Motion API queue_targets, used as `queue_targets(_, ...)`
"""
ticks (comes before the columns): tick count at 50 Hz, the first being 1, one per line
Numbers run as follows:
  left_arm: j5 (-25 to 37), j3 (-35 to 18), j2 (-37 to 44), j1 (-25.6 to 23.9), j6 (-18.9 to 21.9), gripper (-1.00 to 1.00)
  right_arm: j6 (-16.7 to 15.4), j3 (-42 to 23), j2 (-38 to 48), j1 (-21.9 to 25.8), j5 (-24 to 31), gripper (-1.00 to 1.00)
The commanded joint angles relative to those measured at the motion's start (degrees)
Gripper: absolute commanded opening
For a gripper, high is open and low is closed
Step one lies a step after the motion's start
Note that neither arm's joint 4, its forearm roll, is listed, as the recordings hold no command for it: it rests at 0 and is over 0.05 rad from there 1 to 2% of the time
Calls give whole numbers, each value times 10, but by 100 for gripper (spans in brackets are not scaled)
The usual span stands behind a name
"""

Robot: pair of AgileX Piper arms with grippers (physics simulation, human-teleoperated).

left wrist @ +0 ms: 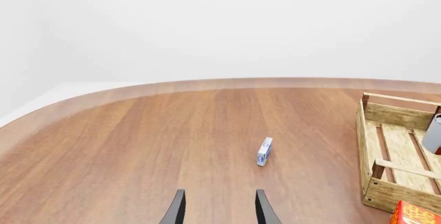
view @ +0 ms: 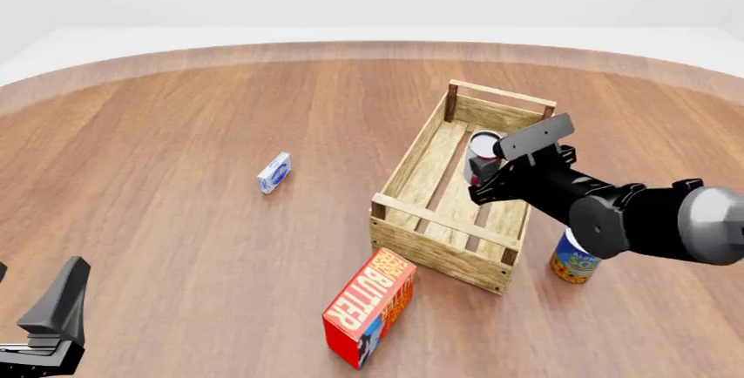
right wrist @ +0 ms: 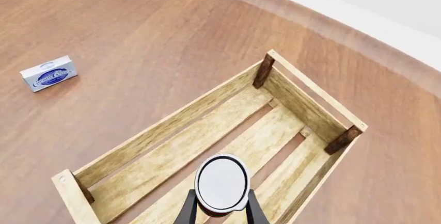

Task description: Pick up the tomato sauce, and put it in the wooden tray.

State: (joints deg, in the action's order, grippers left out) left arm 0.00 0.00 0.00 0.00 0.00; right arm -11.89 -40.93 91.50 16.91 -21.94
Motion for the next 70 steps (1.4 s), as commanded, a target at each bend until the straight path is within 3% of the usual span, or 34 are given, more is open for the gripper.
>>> queue_targets(1, 0, 0, 0, 0, 0, 100, 11, -6, 8, 1, -6, -100)
queue_targets(40, 0, 0, 0, 0, 0, 100, 51, -29, 55, 1, -26, -100)
queue_targets(70, 0, 0, 0, 0, 0, 100, 45, -27, 70, -11, -35, -100)
